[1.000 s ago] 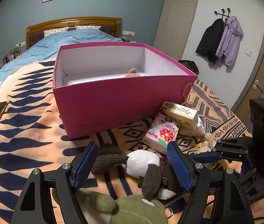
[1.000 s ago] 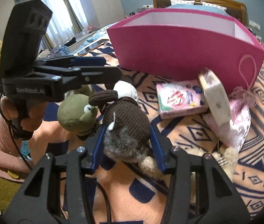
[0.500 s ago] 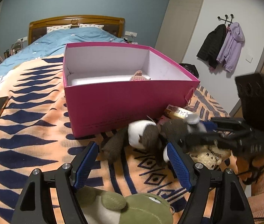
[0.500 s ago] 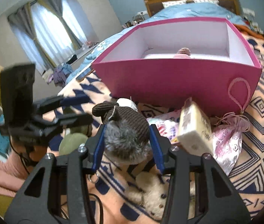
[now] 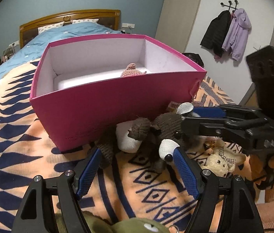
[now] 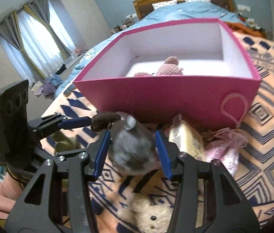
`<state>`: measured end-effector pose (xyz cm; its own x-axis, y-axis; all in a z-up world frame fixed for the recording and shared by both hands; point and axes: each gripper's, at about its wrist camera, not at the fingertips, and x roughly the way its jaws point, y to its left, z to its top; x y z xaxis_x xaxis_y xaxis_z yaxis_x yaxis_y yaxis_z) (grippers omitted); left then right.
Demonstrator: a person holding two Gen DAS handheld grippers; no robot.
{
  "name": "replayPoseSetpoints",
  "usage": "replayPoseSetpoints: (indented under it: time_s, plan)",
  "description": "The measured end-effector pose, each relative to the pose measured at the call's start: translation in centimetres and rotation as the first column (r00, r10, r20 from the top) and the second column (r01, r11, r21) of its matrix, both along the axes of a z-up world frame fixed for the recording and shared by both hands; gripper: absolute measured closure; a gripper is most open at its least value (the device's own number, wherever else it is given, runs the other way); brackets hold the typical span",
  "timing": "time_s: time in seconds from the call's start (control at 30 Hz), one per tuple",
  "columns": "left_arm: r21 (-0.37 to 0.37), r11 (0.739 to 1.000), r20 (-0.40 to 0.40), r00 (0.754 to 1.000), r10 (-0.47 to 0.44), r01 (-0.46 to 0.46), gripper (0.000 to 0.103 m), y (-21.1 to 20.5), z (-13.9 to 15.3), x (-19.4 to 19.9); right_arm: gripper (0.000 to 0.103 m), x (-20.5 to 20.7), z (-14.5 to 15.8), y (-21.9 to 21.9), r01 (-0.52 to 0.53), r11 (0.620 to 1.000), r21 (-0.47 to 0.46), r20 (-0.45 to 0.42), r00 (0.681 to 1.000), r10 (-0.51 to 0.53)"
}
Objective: Organize objects
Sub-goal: 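Reach both grippers to the grey raccoon plush and grasp it, then carry the raccoon plush over the box and release it inside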
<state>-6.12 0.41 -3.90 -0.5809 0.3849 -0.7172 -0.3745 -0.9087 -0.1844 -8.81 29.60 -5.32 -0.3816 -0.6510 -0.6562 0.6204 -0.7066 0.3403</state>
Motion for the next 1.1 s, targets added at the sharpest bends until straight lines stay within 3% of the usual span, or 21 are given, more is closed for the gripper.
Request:
replayPoseSetpoints:
  time_s: [0.1,0.37,0.57,0.73,0.77,0.8,1.1]
  plan:
    - [-0.004,1.0,0.013,1.0,0.014,-0.014,0.027,-0.1,-0.2,-0.5,0.036,1.0,0.3,0.1,-0.001,1.0,0.018,-0.049,0.999,0.002]
    - [0.001,1.0,0.03,0.999,0.019,-0.02,0.029,-0.3,-0.5,-0.8,0.035,1.7,-0.6,-1.8,-0.011,0.994,0.105,-0.139,0.99,0.026]
    - [0.045,0.998,0.058,0.998,0.035,-0.038,0.027,-1.3,-0.6,-1.4,0.035,0.8,-1.3,-2.6,-0.004,0.99,0.139,-0.142,0.99,0.024]
    - [0.051,0.998,0.055,0.997,0.046,-0.049,0.027,-1.8,-0.4,-1.5,0.036,0.4,-1.9,-3.0,-0.024,0.99,0.136,-0.139,0.989,0.043]
    - [0.047,0.997,0.054,0.997,0.05,-0.053,0.027,-1.8,-0.4,-1.6,0.038,0.2,-2.0,-3.0,-0.027,0.991,0.128,-0.136,0.99,0.045]
    - [0.041,0.998,0.051,0.997,0.054,-0.056,0.027,-1.9,-0.4,-1.7,0.047,0.1,-2.0,-3.0,-0.036,0.993,0.115,-0.132,0.99,0.051]
    - [0.071,0.997,0.035,0.999,0.028,-0.031,0.027,-2.1,0.6,-1.1,0.049,-0.1,0.0,-0.8,-0.052,0.999,0.006,-0.1,0.994,0.052]
